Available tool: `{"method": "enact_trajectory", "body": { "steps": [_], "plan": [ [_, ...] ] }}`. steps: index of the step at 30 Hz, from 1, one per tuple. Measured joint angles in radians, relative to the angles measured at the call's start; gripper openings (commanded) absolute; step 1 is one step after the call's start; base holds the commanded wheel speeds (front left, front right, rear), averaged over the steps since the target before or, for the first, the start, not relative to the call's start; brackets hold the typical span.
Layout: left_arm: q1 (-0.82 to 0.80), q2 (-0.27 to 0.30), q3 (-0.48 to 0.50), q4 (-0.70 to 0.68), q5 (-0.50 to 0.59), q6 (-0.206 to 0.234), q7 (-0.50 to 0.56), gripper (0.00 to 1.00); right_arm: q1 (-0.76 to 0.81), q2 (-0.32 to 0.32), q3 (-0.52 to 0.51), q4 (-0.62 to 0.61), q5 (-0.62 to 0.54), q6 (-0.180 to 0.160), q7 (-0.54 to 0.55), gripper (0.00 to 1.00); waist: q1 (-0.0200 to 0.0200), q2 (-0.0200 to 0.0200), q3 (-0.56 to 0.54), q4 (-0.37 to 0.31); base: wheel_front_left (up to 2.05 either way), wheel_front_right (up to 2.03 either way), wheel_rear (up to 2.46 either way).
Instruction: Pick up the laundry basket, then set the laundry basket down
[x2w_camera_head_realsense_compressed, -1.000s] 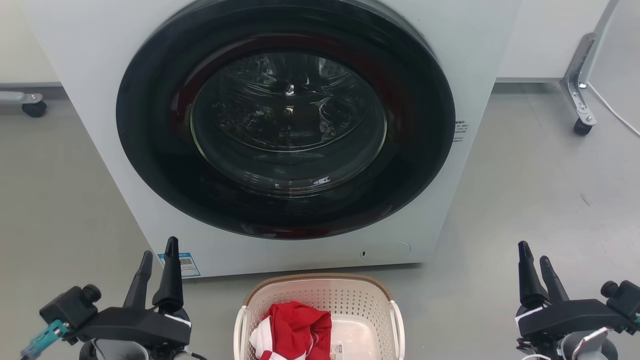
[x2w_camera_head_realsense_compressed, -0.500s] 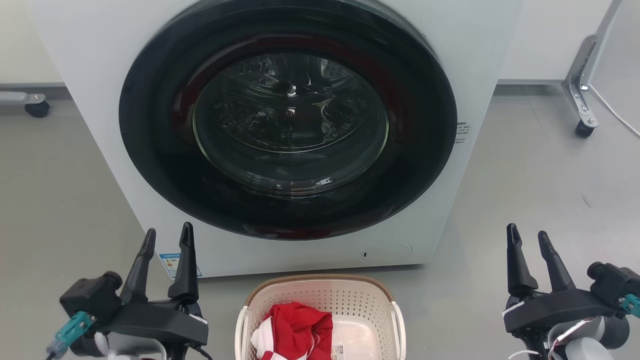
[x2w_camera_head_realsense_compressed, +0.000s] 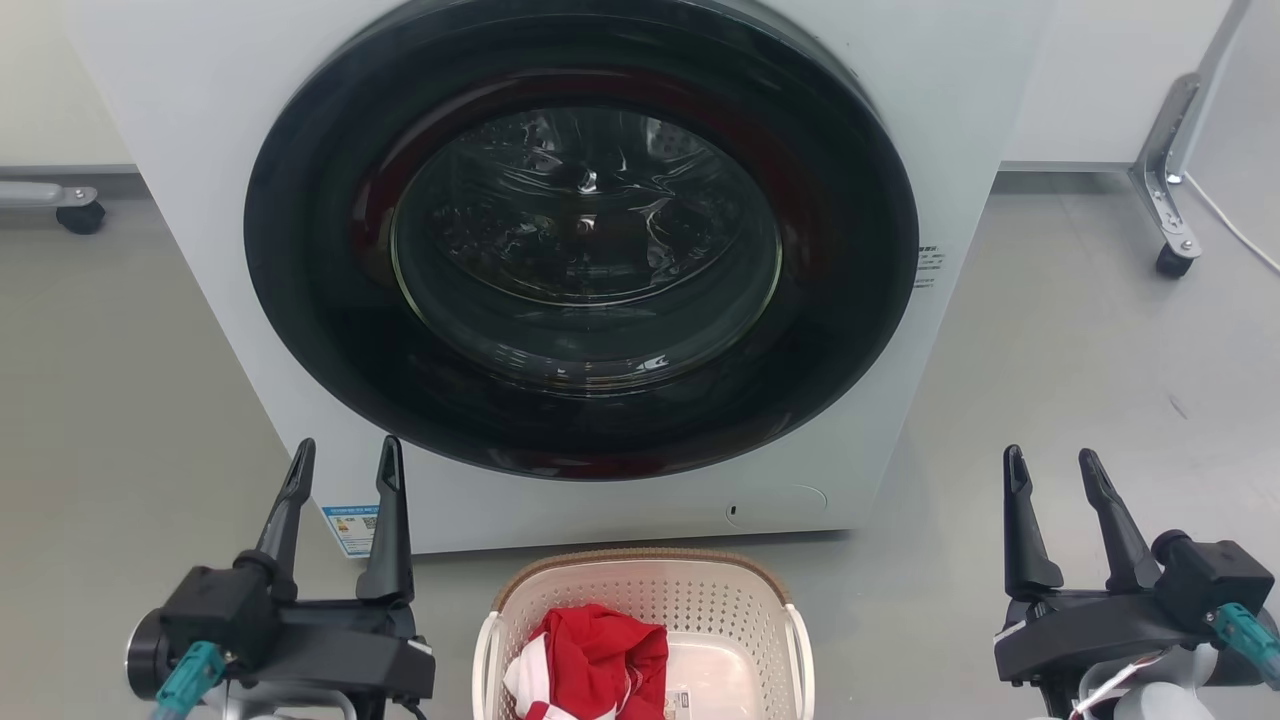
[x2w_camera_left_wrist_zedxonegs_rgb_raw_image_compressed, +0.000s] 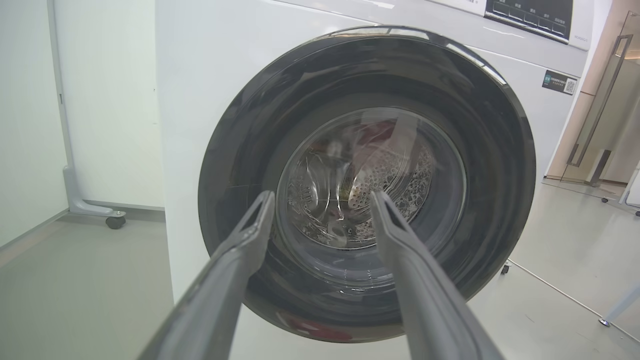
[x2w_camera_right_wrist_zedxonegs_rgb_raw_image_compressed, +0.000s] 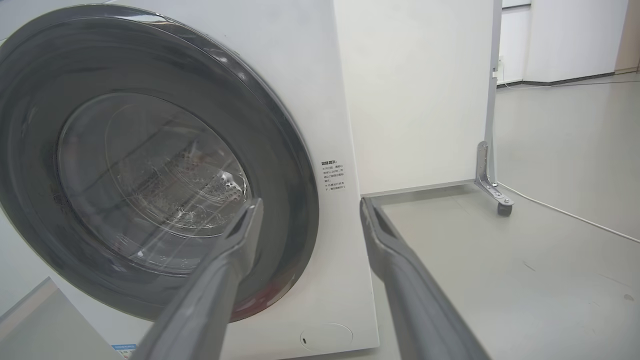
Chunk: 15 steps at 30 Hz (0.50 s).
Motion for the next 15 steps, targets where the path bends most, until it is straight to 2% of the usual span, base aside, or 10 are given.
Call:
{"method": "enact_trajectory", "body": {
  "steps": [11,15],
  "plan": [
    [0.013,0.001,-0.015,-0.010,0.127,0.026,-0.043,1.00,0.005,-0.002,0.013,-0.032,-0.161,-0.027,-0.043,1.00,0.0000,0.0000,0.000,0.002,0.00,0.00,0.00],
    [0.014,-0.006,-0.014,-0.009,0.131,0.027,-0.044,1.00,0.017,-0.002,0.014,-0.032,-0.170,-0.027,-0.044,1.00,0.0000,0.0000,0.000,0.003,0.00,0.00,0.00]
  ]
}}
